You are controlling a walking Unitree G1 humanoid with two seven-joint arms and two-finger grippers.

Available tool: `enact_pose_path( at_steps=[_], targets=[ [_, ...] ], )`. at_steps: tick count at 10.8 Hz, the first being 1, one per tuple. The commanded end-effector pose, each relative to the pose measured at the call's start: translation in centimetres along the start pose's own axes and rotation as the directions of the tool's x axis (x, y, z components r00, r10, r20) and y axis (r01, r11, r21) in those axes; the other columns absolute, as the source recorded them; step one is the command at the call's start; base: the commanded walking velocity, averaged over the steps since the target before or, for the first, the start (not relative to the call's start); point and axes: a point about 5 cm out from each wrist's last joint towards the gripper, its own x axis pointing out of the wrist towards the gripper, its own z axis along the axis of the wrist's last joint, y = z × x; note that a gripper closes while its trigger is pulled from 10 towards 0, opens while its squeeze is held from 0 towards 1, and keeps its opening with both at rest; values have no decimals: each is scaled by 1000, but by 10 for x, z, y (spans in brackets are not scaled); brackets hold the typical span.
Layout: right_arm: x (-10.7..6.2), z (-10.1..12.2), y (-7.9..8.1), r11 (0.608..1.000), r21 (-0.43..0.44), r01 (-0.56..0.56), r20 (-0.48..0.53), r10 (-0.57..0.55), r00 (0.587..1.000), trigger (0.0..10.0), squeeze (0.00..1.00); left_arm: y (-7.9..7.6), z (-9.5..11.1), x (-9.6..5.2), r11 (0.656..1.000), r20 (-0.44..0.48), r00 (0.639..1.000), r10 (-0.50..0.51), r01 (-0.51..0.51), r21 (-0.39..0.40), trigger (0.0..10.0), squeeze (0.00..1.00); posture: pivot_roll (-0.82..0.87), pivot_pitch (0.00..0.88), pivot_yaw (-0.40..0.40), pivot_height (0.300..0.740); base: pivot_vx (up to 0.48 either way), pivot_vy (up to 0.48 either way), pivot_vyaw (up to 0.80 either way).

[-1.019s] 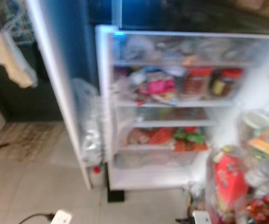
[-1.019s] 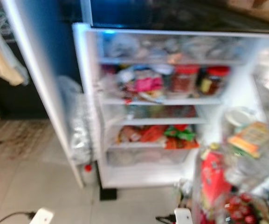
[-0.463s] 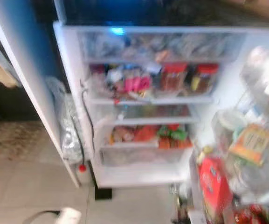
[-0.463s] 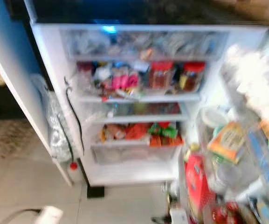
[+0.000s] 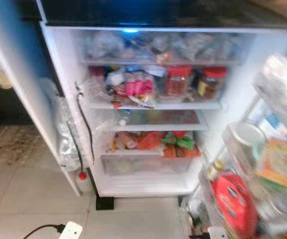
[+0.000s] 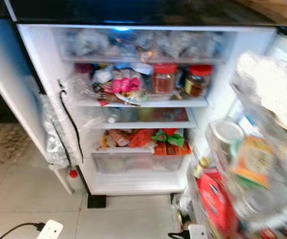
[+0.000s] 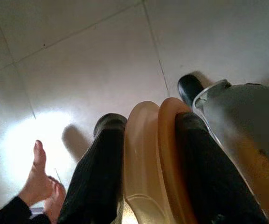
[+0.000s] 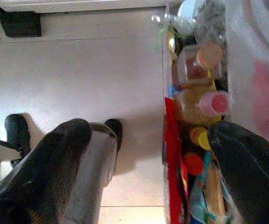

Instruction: Restocking fridge

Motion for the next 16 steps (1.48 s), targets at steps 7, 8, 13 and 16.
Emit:
enact_pose_path(
  at_steps=[7,8,13,16],
  targets=[
    [0,0,0,1000,11,4,1,-4,1000,10000,0,1,-4,0,1000,-6,1000,4,-4,-3,10000,0,-83,7,-61,740,0,0,0],
    [0,0,0,1000,11,3,1,-3,1000,10000,0,1,-4,0,1000,-5,1000,3,-3,-1,10000,0,-83,7,-61,740,0,0,0],
    [0,-1,0,1000,12,6,1,-6,1000,10000,0,1,-5,-1,1000,-6,1000,2,-2,2,10000,0,-84,11,-59,740,0,0,0],
    [0,-1,0,1000,14,7,1,-7,1000,10000,0,1,-5,-1,1000,-6,1000,1,-1,3,10000,0,-84,12,-59,740,0,-164,0]
  ],
)
